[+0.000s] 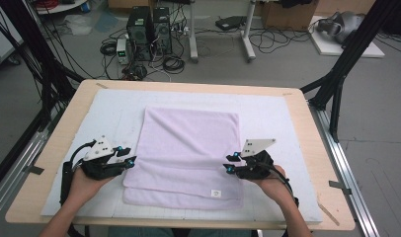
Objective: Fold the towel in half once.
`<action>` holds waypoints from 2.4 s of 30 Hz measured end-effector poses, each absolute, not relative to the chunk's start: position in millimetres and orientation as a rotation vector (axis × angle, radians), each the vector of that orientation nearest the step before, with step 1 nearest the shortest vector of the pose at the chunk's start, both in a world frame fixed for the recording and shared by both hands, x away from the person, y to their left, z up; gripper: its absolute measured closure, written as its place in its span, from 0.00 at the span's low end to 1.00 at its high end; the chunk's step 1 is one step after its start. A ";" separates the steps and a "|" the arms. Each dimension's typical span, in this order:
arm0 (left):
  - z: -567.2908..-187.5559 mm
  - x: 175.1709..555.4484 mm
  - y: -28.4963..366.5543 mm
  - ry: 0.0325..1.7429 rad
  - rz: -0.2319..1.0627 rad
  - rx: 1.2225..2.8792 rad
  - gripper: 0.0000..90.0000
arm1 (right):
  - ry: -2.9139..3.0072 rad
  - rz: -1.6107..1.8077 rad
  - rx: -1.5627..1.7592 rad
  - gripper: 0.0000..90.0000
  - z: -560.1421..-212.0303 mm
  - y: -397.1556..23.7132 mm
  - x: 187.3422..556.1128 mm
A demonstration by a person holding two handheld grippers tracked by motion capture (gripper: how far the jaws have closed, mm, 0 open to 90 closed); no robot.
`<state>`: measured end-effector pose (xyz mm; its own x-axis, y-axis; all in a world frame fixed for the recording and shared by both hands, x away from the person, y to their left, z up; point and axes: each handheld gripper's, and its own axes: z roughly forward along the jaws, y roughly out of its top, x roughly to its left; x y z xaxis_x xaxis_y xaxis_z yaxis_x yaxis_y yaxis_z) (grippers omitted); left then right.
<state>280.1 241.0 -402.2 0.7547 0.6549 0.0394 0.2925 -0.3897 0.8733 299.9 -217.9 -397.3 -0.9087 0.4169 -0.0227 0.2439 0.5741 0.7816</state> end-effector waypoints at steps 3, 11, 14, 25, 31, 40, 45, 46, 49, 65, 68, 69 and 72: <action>-406.6 271.0 238.6 0.663 0.444 2.036 0.68 | 2.620 1.269 0.530 0.70 -402.0 -215.7 289.5; -431.4 260.5 235.1 0.615 0.349 2.140 0.69 | 2.694 1.261 0.518 0.68 -427.5 -217.0 275.6; -438.5 258.5 233.4 0.609 0.324 2.170 0.69 | 2.725 1.233 0.517 0.68 -435.4 -217.3 272.9; -443.1 255.0 230.7 0.586 0.286 2.167 0.97 | 2.735 1.225 0.485 0.97 -440.6 -217.0 267.1; -426.6 244.8 236.1 0.578 0.317 2.102 0.97 | 2.696 1.306 0.465 0.96 -421.6 -224.3 263.8; -406.8 218.7 234.3 0.486 0.313 2.114 0.97 | 2.701 1.359 0.390 0.92 -396.4 -234.8 248.2; -423.1 221.6 235.6 0.529 0.301 2.161 0.76 | 2.733 1.338 0.435 0.77 -408.4 -240.0 245.6; -426.6 222.9 236.0 0.538 0.304 2.167 0.75 | 2.743 1.305 0.448 0.76 -413.3 -239.4 246.2; -436.3 226.7 236.4 0.551 0.310 2.199 0.75 | 2.787 1.240 0.464 0.75 -429.1 -236.4 247.6; -441.3 233.3 232.8 0.570 0.311 2.180 0.70 | 2.803 1.246 0.477 0.74 -442.9 -232.8 249.6; -437.9 238.9 232.3 0.589 0.307 2.149 0.66 | 2.772 1.271 0.510 0.69 -440.3 -234.4 253.8; -436.5 241.3 231.5 0.597 0.304 2.135 0.64 | 2.763 1.273 0.518 0.68 -439.1 -234.9 256.2; -432.4 249.3 228.6 0.618 0.305 2.106 0.62 | 2.717 1.298 0.571 0.63 -434.1 -236.3 263.9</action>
